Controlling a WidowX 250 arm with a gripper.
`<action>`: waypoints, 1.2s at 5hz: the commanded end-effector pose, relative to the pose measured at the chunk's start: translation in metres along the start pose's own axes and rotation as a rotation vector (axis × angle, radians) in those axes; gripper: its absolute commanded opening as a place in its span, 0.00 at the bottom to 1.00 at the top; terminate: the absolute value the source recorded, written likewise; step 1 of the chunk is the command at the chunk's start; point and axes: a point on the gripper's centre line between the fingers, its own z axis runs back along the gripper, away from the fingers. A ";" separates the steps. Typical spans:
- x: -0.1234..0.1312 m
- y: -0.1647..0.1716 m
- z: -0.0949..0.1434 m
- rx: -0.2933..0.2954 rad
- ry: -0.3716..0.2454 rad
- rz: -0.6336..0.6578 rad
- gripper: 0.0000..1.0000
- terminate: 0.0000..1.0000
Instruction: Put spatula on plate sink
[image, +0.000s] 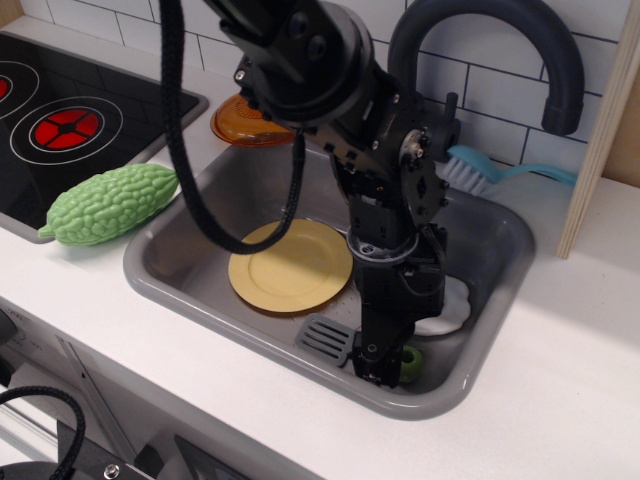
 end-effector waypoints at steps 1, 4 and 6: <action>-0.010 -0.009 -0.001 0.006 0.010 -0.021 0.00 0.00; -0.012 0.006 0.035 0.021 -0.060 0.020 0.00 0.00; -0.027 0.035 0.063 0.209 -0.127 0.153 0.00 0.00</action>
